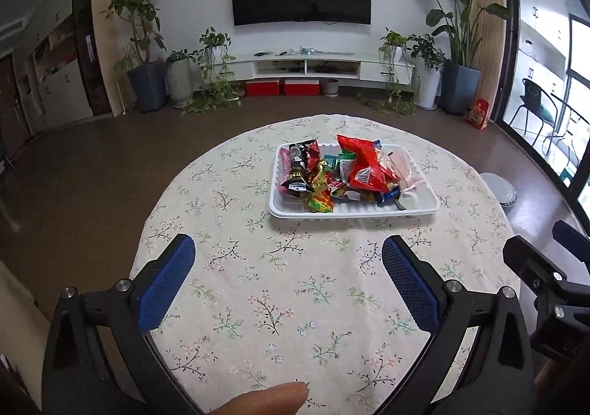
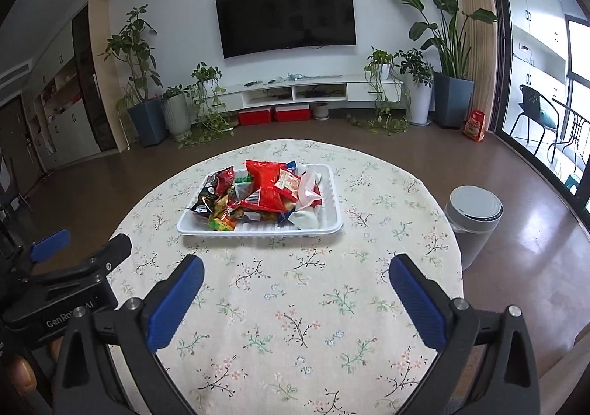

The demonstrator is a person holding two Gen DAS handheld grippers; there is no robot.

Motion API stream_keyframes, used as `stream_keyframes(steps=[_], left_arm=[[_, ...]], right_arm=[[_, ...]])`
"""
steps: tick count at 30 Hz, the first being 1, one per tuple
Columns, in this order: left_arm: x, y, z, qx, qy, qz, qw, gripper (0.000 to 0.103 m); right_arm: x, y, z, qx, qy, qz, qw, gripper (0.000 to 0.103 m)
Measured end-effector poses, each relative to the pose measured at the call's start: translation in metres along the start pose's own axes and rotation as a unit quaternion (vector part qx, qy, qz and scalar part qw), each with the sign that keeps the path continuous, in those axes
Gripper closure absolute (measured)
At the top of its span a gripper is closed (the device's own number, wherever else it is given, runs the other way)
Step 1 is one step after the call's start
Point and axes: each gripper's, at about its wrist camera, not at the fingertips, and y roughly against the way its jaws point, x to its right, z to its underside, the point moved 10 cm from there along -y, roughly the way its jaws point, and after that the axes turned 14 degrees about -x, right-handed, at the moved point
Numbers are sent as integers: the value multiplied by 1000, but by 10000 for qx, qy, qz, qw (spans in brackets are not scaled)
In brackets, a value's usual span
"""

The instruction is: Organize snacks

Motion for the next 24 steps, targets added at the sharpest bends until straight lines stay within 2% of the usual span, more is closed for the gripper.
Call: stream_keyframes(steps=[7,24], left_arm=[[2,12,3,68,-18,61,10000,0],[-3,5,5,-40,112,223,9997,0]], right_arm=[[1,9,4,40,-40,23,10000,0],[-1,13,6,10,21,107,9999,0]])
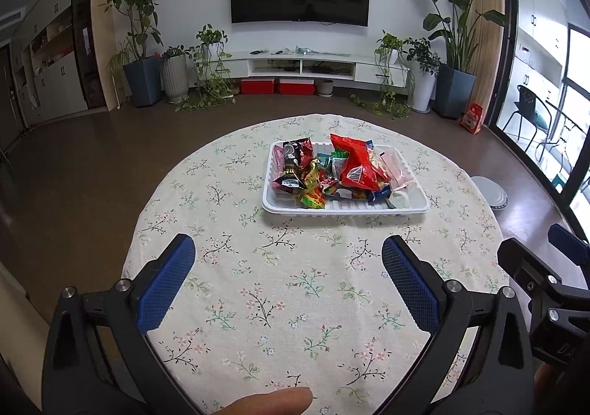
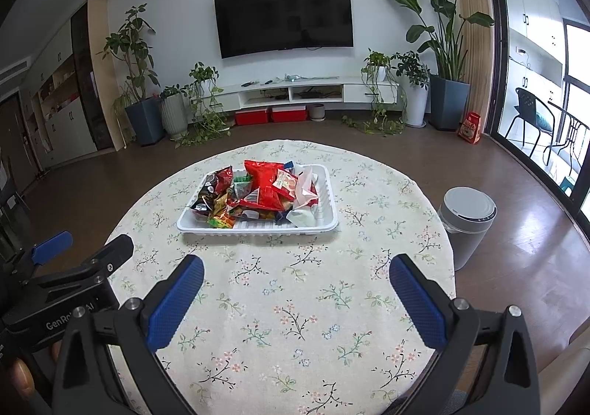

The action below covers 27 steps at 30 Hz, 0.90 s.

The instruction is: Organize snacks

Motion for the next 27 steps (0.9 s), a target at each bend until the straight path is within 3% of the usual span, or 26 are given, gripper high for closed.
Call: stream_keyframes(steps=[27], left_arm=[[0,0,2,-12,8,12,10000,0]], right_arm=[[0,-1,1,-29,10,13,10000,0]])
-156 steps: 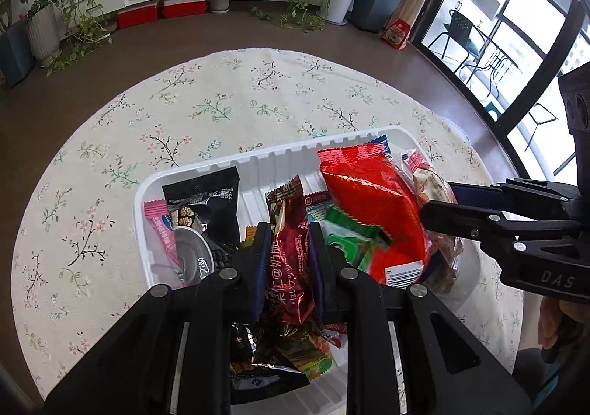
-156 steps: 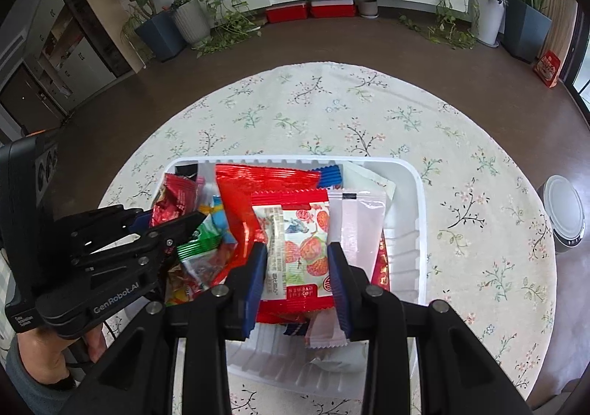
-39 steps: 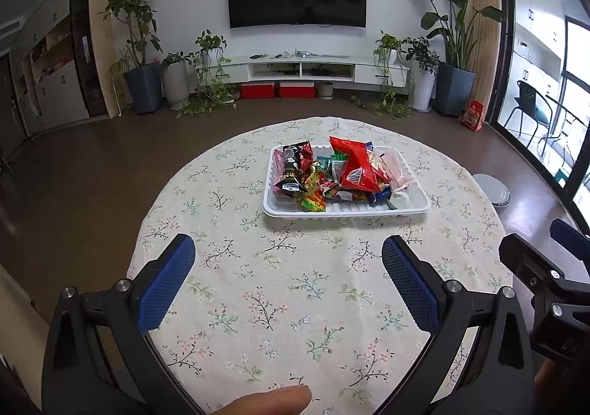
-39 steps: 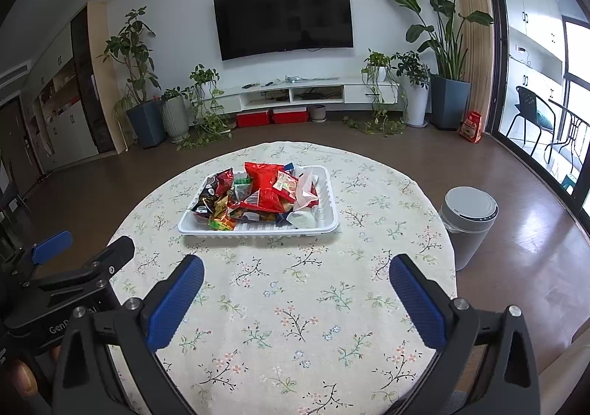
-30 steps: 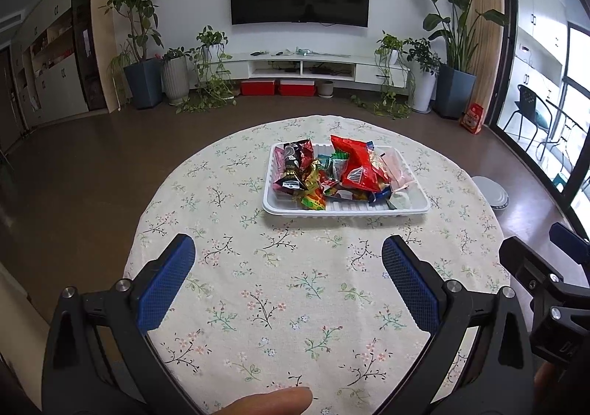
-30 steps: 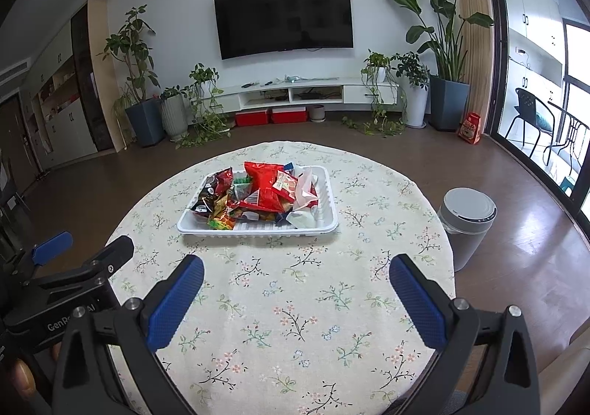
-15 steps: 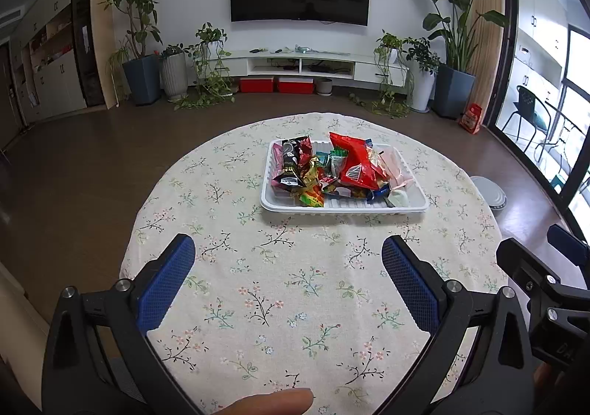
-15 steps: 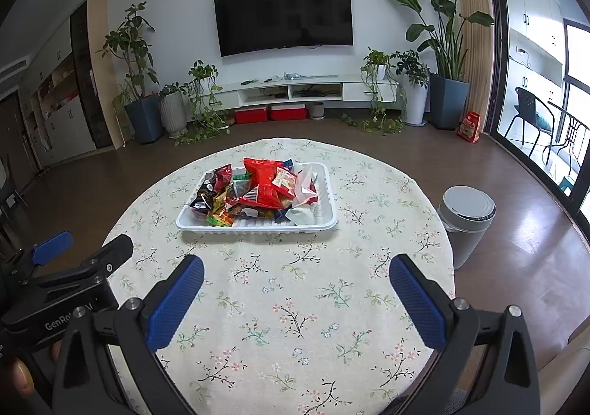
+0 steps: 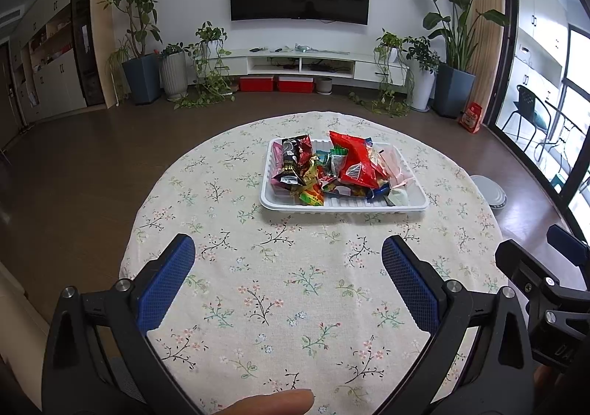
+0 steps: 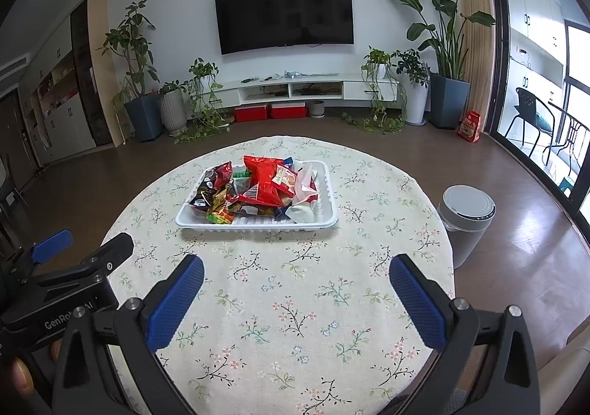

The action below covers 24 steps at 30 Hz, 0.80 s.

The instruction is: Organize snacks

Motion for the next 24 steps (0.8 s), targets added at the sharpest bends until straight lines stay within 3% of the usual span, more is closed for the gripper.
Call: stream_keyframes(steps=[24], left_arm=[[1,-1,0,-6,-20,9,10000,0]], right_arm=[[1,-1,5,-42,11,5,10000,0]])
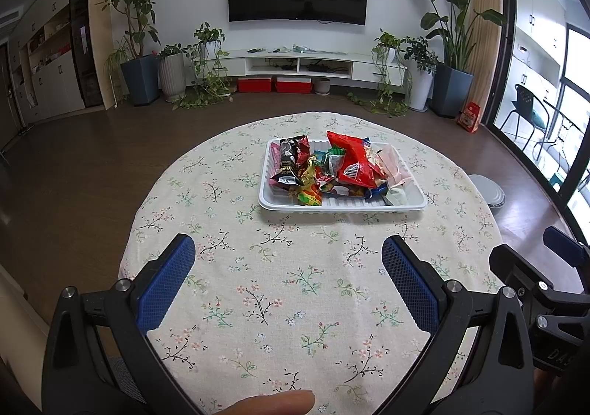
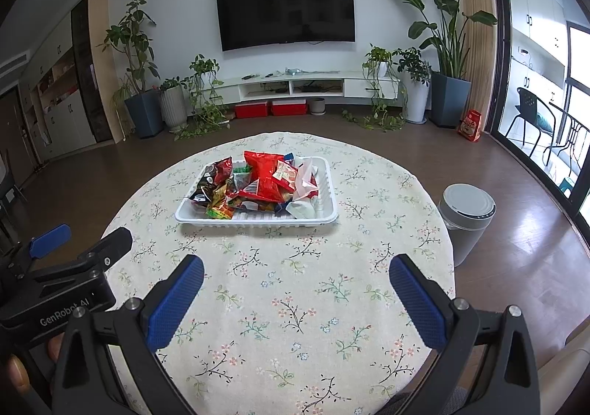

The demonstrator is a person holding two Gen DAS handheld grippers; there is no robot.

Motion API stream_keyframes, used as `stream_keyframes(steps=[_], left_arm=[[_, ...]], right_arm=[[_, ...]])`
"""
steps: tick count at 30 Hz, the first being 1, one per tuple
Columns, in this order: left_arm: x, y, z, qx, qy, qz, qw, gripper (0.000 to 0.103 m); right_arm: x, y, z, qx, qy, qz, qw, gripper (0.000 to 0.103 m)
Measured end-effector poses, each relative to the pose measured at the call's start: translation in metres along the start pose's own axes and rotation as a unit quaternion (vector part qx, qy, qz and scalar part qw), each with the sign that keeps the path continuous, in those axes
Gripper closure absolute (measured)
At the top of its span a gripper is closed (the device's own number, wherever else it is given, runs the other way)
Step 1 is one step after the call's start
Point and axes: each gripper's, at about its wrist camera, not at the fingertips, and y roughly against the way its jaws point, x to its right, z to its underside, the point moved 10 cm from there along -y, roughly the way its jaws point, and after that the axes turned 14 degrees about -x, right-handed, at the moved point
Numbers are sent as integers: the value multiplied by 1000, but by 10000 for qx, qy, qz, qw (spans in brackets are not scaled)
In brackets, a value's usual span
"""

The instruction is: Organize snacks

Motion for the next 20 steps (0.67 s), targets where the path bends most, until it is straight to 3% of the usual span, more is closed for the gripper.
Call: stream_keyframes(steps=[20], left_arm=[[1,-2,3,-13,44,22,10000,0]], right_arm=[[4,0,12,-55,7,-14,10000,0]])
